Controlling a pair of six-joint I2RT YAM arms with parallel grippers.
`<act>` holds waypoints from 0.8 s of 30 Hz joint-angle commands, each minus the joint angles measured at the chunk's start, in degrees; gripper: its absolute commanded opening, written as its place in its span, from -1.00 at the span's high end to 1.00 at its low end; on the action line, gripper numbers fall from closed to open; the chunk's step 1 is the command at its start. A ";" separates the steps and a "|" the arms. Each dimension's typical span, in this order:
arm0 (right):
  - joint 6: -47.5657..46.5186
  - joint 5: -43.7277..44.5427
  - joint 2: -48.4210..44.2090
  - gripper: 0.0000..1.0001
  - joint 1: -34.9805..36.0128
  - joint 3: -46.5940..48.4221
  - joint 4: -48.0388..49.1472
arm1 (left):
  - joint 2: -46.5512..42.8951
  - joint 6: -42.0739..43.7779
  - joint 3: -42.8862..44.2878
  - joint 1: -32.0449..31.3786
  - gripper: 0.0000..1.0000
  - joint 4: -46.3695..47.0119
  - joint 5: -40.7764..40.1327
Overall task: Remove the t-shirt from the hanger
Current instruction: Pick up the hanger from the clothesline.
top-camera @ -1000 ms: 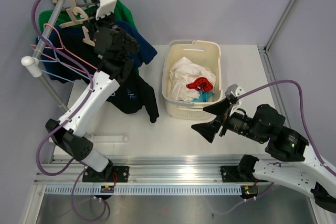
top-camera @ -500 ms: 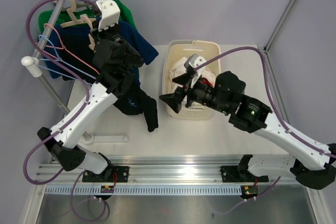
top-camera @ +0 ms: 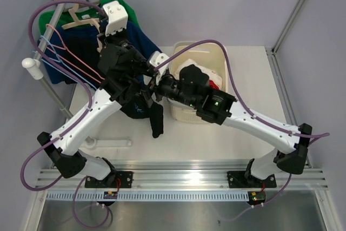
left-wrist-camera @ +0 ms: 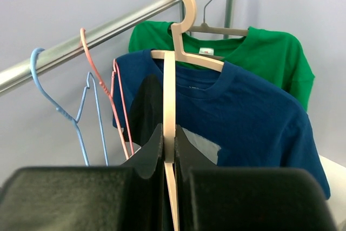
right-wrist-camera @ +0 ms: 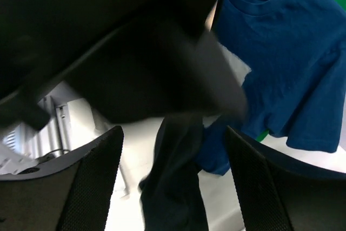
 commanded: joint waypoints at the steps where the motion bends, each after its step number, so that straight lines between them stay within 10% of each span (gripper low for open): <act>1: -2.71 3.85 3.44 -0.59 0.24 4.04 4.85 | -1.91 -1.38 -0.17 -1.21 1.00 3.44 -1.02; 10: 0.18 5.09 8.28 0.05 0.32 4.84 8.55 | -3.49 -2.88 -2.10 -1.92 1.00 3.80 -1.11; 24: 6.60 0.95 -2.97 -0.28 0.59 -11.77 22.96 | -4.11 -4.19 -1.22 -1.92 1.00 2.85 -1.46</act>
